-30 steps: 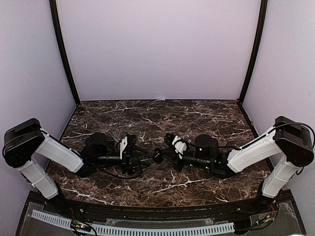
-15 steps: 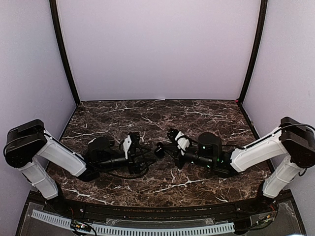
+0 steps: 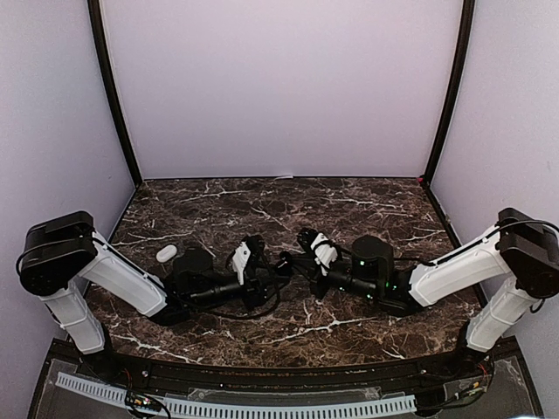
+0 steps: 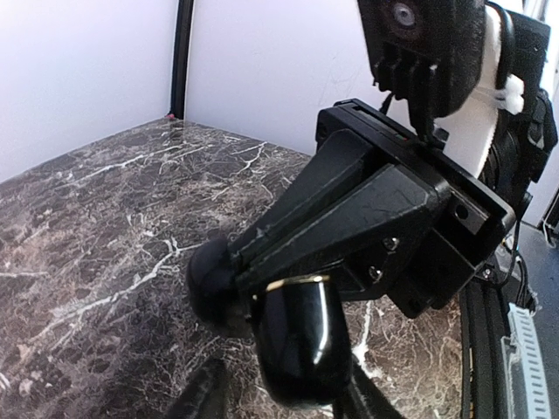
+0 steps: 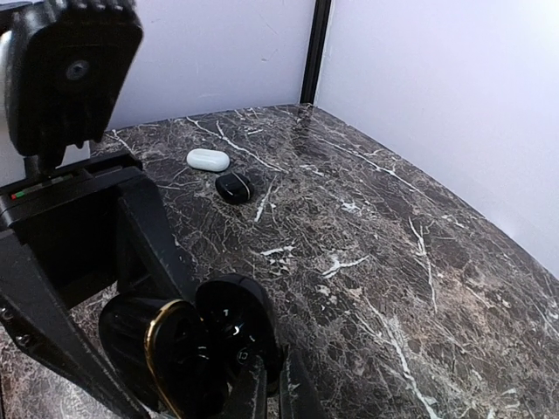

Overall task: Insert the wireless bluetooth earbuds into the charging case
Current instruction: Pass from the right arm to the left

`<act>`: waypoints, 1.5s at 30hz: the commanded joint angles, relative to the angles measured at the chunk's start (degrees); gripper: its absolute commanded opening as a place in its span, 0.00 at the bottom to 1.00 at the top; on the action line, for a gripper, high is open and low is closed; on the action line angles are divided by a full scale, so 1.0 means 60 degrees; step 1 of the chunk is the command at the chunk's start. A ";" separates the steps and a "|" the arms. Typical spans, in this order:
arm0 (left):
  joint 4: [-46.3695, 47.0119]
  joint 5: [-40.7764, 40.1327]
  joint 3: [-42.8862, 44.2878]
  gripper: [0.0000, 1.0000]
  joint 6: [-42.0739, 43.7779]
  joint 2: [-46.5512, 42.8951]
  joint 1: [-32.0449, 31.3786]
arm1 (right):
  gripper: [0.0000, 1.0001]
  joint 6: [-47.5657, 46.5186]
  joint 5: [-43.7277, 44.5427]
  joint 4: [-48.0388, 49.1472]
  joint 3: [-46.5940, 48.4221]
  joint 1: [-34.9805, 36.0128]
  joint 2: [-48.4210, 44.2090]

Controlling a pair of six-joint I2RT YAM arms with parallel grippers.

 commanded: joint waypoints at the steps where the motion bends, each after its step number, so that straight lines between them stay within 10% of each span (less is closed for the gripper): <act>1: 0.0020 -0.0147 0.0193 0.40 -0.0064 -0.0030 -0.0021 | 0.05 -0.0037 0.0115 0.0303 -0.0046 0.0103 -0.0194; 15: -0.0532 -0.0128 0.0306 0.48 0.0136 -0.0510 -0.0021 | 0.05 -0.0116 0.0210 0.0237 0.0035 0.0183 -0.0091; 22: -0.0866 -0.0026 0.0482 0.30 0.0243 -0.0519 -0.0021 | 0.05 -0.0150 0.0235 0.0230 0.0042 0.0184 -0.0069; 45: -0.0650 0.3992 -0.0723 0.20 -0.0994 -0.1657 0.2529 | 0.46 -0.0097 -0.0273 0.1620 -0.1026 0.0170 -0.0691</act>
